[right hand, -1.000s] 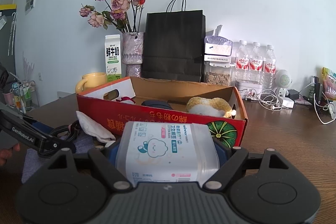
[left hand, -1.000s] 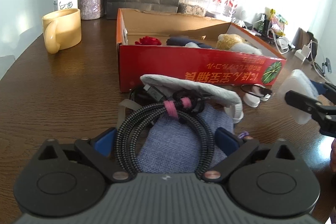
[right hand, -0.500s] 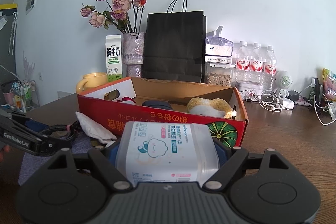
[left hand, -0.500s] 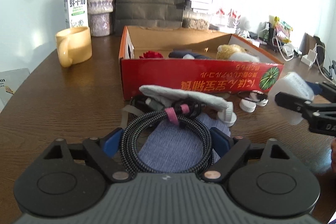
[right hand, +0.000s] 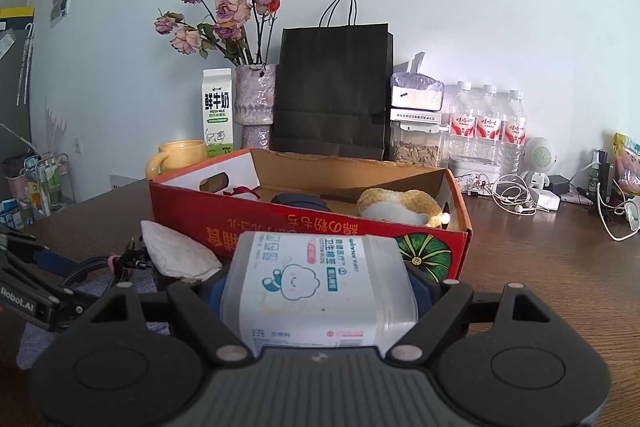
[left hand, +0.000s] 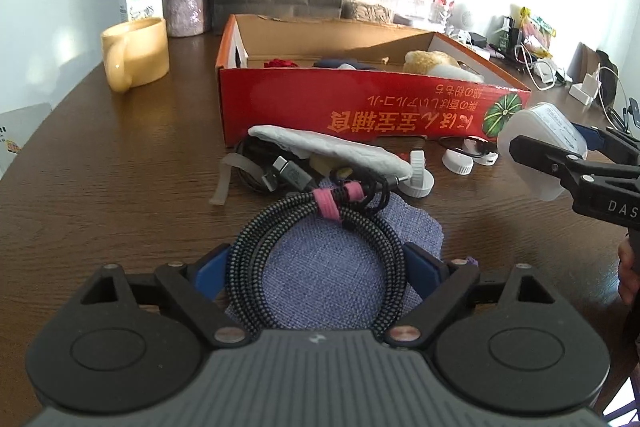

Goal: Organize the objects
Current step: 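Lift the cable with the left tool while the right tool holds the wipes pack, then carry the cable and wipes pack with both tools over the red box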

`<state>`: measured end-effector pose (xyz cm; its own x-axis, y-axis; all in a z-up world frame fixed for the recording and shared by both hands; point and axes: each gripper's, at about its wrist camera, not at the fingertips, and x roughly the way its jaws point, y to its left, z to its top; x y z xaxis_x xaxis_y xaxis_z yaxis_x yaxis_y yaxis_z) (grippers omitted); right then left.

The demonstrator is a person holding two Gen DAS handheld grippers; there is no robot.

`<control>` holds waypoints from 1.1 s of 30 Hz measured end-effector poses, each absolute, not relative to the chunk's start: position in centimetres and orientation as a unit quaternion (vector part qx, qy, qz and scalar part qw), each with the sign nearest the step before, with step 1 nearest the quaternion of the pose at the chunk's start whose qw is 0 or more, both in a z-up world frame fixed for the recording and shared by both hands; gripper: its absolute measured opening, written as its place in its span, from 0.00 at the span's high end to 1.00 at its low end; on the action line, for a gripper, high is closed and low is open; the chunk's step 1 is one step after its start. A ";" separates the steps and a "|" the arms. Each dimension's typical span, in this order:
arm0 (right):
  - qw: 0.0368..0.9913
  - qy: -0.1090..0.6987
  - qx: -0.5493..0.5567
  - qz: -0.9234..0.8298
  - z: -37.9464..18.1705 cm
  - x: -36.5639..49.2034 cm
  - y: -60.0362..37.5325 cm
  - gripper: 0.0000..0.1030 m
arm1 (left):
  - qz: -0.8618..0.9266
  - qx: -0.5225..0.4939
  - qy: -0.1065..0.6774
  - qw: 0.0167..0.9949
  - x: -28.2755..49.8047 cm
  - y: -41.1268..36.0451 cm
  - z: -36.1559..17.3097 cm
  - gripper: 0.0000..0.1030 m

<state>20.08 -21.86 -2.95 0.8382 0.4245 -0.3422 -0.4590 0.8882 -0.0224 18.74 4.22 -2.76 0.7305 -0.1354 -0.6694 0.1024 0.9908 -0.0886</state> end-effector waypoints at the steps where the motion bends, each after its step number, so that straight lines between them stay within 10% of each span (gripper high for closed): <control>1: 0.957 0.166 -0.052 0.231 -2.9 20.1 -21.9 0.20 | -0.067 -0.022 0.365 0.928 19.0 4.3 -2.7 0.07; 33: 0.959 0.152 -0.056 0.232 -2.8 19.8 -22.0 0.20 | -0.017 -0.041 0.265 0.963 16.7 3.8 1.5 0.16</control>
<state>19.76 -21.98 -2.83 0.8459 0.4279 -0.3183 -0.4621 0.8860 -0.0372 16.70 3.81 1.47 0.8593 -0.0536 -0.5087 0.0102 0.9961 -0.0878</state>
